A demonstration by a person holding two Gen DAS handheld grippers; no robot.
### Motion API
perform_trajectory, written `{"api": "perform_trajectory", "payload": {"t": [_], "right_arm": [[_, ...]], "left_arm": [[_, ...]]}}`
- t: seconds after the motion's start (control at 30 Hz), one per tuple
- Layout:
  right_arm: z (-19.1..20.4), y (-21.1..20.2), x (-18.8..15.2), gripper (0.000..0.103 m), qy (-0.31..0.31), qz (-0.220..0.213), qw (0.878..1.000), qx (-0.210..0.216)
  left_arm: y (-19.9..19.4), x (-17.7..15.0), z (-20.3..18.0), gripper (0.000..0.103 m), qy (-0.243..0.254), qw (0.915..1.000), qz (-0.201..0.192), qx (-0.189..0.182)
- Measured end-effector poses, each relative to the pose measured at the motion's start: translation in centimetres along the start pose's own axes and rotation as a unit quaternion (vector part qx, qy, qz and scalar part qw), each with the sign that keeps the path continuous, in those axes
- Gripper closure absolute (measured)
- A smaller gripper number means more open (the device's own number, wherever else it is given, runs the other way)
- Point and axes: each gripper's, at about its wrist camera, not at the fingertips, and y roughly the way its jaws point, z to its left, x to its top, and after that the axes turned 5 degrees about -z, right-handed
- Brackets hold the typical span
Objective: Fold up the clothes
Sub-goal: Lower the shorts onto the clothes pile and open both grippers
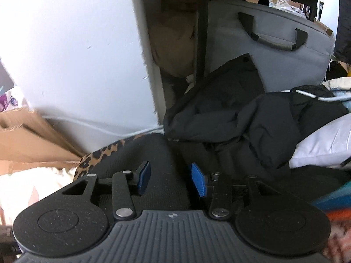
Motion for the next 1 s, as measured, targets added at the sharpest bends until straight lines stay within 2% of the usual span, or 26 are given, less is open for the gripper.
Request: {"api": "perform_trajectory", "payload": {"t": [0.03, 0.1, 0.13, 0.33, 0.43, 0.57, 0.8, 0.9, 1.0], "right_arm": [[0.4, 0.1, -0.6, 0.055, -0.003, 0.0, 1.0, 0.01], [1.2, 0.4, -1.9, 0.064, -0.01, 0.0, 0.999, 0.032], [1.6, 0.6, -2.8, 0.063, -0.018, -0.001, 0.999, 0.038], [1.6, 3.6, -6.2, 0.073, -0.022, 0.009, 0.999, 0.027], [1.5, 4.7, -7.0, 0.073, -0.013, -0.006, 1.0, 0.019], [1.8, 5.7, -7.5, 0.073, -0.017, -0.02, 1.0, 0.007], [2.6, 1.9, -7.1, 0.073, -0.04, -0.068, 0.997, 0.011], [3.6, 0.2, -7.1, 0.073, -0.048, -0.084, 0.995, 0.022], [4.4, -1.2, -8.1, 0.073, -0.031, -0.091, 0.994, 0.046]], "left_arm": [[0.0, 0.0, 0.0, 0.072, 0.002, 1.0, 0.0, 0.0], [0.1, 0.2, 0.1, 0.072, -0.006, 0.9999, -0.007, 0.004], [0.1, 0.2, 0.1, 0.072, -0.007, 0.9999, -0.008, 0.004], [0.1, 0.2, 0.2, 0.07, -0.009, 0.9999, -0.01, 0.0], [0.0, 0.4, 0.6, 0.062, -0.016, 0.9998, -0.007, -0.011], [-0.9, 0.8, 1.2, 0.044, -0.008, 0.9998, -0.014, -0.014], [-2.4, 2.7, 2.8, 0.031, -0.02, 0.9991, -0.035, -0.016], [-2.1, 3.4, 3.1, 0.03, -0.026, 0.9989, -0.037, -0.007], [-1.3, 3.7, 3.6, 0.03, -0.048, 0.9984, -0.028, -0.014]]}}
